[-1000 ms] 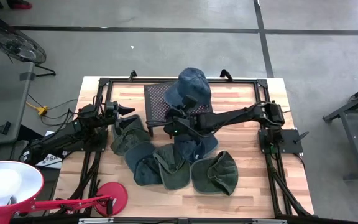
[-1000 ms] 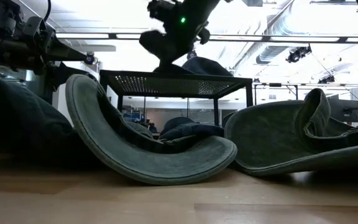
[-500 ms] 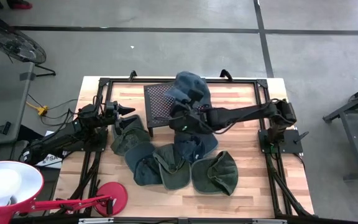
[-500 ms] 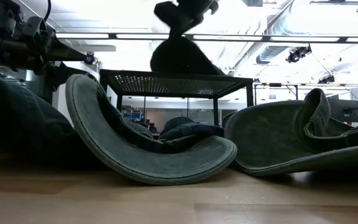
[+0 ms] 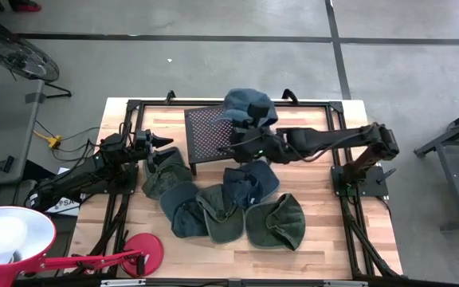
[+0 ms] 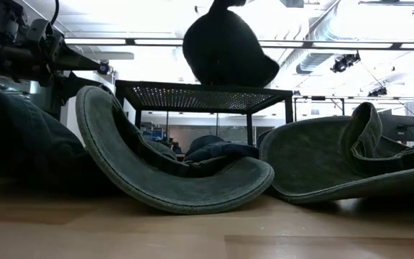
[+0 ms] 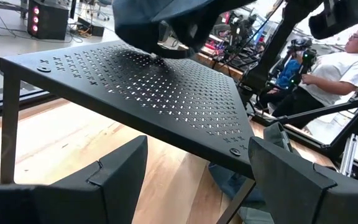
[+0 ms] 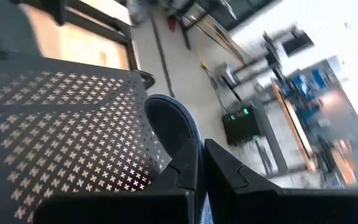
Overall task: Pick & Place hat
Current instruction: Stack the dark blue cap on the shelf
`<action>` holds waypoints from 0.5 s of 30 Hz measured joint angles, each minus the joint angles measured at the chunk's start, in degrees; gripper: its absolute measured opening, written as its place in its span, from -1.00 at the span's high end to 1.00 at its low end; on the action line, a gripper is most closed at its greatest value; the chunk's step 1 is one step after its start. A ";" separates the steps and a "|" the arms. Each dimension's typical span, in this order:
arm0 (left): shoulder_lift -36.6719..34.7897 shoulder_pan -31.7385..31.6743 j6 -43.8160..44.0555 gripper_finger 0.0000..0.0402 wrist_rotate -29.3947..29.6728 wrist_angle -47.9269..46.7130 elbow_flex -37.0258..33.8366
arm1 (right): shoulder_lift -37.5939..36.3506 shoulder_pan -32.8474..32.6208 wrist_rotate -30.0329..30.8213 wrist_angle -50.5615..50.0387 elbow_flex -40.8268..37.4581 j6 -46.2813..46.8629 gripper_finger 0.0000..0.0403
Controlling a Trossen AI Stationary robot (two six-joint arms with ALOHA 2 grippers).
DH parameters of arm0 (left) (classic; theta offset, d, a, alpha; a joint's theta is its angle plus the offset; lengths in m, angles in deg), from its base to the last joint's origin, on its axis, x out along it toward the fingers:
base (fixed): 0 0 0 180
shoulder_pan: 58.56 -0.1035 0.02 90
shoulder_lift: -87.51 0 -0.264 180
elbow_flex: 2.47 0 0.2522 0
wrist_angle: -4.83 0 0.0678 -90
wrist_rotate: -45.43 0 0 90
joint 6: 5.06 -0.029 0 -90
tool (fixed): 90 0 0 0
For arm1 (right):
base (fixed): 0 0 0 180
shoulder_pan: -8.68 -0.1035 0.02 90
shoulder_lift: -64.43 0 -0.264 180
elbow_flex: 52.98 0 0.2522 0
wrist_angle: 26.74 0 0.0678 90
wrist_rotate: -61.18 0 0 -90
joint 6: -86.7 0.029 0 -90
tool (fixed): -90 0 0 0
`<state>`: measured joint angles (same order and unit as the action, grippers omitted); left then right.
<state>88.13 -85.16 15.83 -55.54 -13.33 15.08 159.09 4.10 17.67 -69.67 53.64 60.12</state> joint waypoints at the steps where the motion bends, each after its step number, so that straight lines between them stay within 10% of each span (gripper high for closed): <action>1: 0.00 0.00 0.02 -0.37 0.02 0.00 0.00 | -0.47 0.02 -2.11 -0.44 0.02 -1.58 0.99; 15: 0.00 -0.01 0.02 -0.37 0.04 0.00 0.00 | -1.37 1.00 -16.16 0.54 0.09 -15.05 0.99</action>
<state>88.13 -85.16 15.85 -55.49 -13.33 15.08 157.73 5.09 1.51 -69.13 53.72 45.07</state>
